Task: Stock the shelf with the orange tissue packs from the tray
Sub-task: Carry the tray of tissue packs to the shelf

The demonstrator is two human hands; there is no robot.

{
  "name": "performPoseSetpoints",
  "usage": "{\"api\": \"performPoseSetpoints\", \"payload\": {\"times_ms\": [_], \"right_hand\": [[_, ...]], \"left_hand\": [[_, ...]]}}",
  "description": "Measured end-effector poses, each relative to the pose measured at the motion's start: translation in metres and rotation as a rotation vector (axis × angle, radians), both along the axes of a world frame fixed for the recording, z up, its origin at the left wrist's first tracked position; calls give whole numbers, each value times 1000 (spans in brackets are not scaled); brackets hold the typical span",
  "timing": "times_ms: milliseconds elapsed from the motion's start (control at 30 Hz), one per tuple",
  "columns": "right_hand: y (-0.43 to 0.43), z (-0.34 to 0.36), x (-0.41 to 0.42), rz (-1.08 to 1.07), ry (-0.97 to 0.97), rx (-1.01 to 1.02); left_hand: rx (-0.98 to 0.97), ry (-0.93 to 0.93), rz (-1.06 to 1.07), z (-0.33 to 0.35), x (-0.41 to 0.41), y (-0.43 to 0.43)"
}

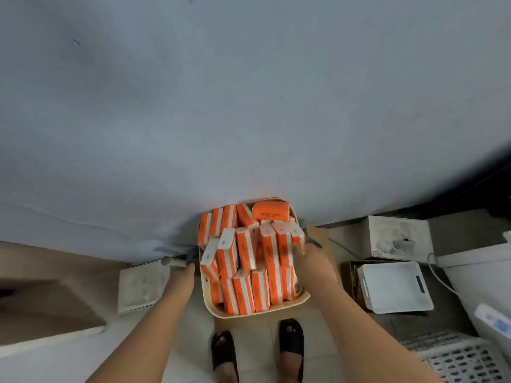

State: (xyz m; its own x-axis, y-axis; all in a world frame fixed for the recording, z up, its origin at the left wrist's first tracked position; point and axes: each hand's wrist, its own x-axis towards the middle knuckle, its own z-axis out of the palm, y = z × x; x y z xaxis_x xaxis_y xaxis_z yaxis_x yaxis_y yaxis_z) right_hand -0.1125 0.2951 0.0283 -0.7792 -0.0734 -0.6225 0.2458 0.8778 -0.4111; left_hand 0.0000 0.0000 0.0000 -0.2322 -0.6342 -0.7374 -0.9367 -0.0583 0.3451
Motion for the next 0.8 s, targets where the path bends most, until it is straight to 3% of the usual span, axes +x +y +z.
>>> {"api": "performPoseSetpoints", "payload": {"times_ms": [133, 333, 600, 700, 800], "right_hand": [[4, -42, -13, -500, -125, -72], [0, -81, -28, -771, -179, -203], [-14, -86, -33, -962, 173, -333], [-17, -83, -38, -1111, 91, -341], [-9, -79, -46, -1077, -16, -421]], "left_hand": [[127, 31, 253, -33, 1, -10], [404, 178, 609, -53, -7, -23], [304, 212, 514, -61, -36, -41], [234, 132, 402, -63, -46, -39], [152, 52, 285, -61, -48, -39]]}}
